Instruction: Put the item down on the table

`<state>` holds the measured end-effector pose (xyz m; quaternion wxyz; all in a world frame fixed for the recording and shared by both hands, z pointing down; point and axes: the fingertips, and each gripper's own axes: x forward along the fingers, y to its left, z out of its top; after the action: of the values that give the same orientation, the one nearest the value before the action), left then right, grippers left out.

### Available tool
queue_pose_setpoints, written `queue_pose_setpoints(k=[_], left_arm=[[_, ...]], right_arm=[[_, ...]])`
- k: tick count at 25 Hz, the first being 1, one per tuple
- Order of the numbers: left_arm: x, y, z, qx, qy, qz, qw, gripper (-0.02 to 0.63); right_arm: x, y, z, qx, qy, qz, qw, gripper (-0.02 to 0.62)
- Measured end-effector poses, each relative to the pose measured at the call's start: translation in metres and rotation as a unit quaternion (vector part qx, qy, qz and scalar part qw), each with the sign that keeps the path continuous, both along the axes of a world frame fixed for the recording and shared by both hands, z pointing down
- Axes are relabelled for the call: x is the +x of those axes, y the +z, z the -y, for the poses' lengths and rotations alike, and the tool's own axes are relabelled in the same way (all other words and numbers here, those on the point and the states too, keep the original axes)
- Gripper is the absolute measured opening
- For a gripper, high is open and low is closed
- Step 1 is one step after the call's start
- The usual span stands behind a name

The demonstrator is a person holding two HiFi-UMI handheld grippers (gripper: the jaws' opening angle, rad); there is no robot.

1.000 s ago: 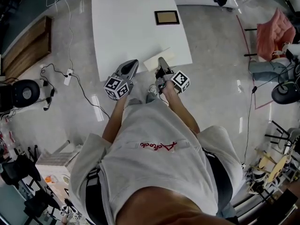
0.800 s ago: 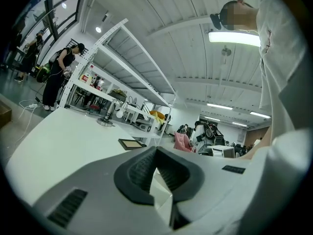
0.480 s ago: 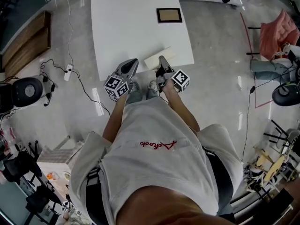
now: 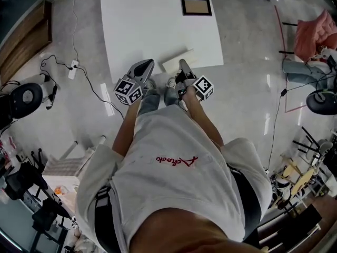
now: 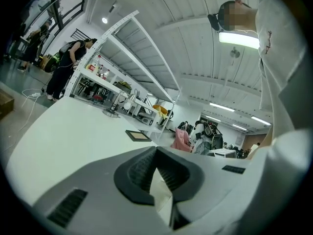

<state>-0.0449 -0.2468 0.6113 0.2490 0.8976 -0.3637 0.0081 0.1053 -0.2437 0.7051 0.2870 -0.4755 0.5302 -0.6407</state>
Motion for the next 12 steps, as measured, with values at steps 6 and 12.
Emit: queue_pose_setpoints(k=[6, 12], left_arm=[[0.0, 0.017, -0.007, -0.019, 0.013, 0.001, 0.9997, 0.014], [-0.003, 0.027, -0.009, -0.032, 0.022, -0.004, 0.9993, 0.013]], right_arm=[[-0.001, 0.015, -0.022, -0.022, 0.006, -0.004, 1.0, 0.215], [-0.008, 0.02, -0.038, -0.033, 0.006, -0.006, 0.999, 0.215]])
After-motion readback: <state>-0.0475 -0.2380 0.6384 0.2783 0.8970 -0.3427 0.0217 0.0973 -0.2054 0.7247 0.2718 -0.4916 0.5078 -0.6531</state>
